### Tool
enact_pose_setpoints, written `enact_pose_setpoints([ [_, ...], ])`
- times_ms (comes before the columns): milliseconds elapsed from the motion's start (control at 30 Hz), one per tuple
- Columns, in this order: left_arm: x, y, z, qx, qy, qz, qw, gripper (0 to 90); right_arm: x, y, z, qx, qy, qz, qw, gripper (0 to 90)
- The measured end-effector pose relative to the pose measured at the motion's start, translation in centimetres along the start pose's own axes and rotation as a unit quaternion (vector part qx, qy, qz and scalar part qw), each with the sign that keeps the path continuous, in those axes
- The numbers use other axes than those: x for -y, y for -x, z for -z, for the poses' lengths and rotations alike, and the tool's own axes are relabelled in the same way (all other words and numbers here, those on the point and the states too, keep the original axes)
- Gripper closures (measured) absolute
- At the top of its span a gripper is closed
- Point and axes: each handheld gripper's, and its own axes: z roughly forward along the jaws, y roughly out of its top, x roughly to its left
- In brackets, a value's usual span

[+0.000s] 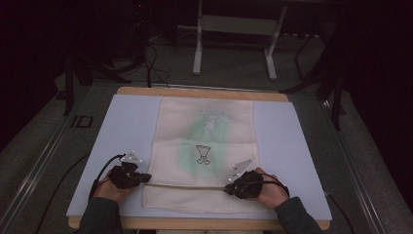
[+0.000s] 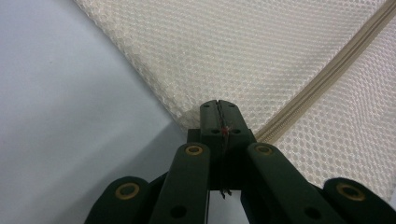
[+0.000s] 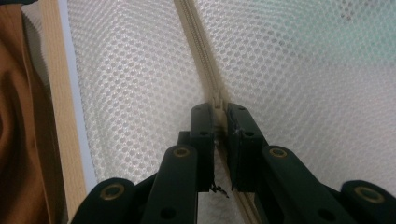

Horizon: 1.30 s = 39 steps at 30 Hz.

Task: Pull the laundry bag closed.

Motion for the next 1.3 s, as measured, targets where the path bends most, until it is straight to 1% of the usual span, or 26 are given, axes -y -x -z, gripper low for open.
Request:
enact_pose_setpoints([
  [133, 0.0, 0.0, 0.0, 0.0, 0.001, 0.0, 1.0, 90.0, 0.1, 0.0, 0.1, 0.003, -0.004, 0.0, 1.0, 82.3],
  [167, 0.0, 0.0, 0.0, 0.0, 0.001, 0.0, 1.0, 90.0, 0.1, 0.0, 0.1, 0.0, -0.002, -0.001, 1.0, 82.3],
  [333, 0.0, 0.0, 0.0, 0.0, 0.0, 0.0, 1.0, 90.0, 0.3, 0.0, 0.3, 0.005, -0.008, 0.001, 1.0, 82.3],
  [800, 0.0, 0.0, 0.0, 0.0, 0.001, 0.0, 1.0, 90.0, 1.8, 0.3, 1.2, 0.012, -0.008, -0.014, 0.9998, 82.3],
  [967, 0.0, 0.0, 0.0, 0.0, 0.001, 0.0, 1.0, 90.0, 2.3, 0.4, 1.5, 0.011, -0.008, -0.019, 0.9997, 82.3],
  [1300, 0.0, 0.0, 0.0, 0.0, 0.001, -0.001, 1.0, 90.0, 2.9, 0.7, 2.2, 0.015, -0.007, -0.024, 0.9996, 82.3],
])
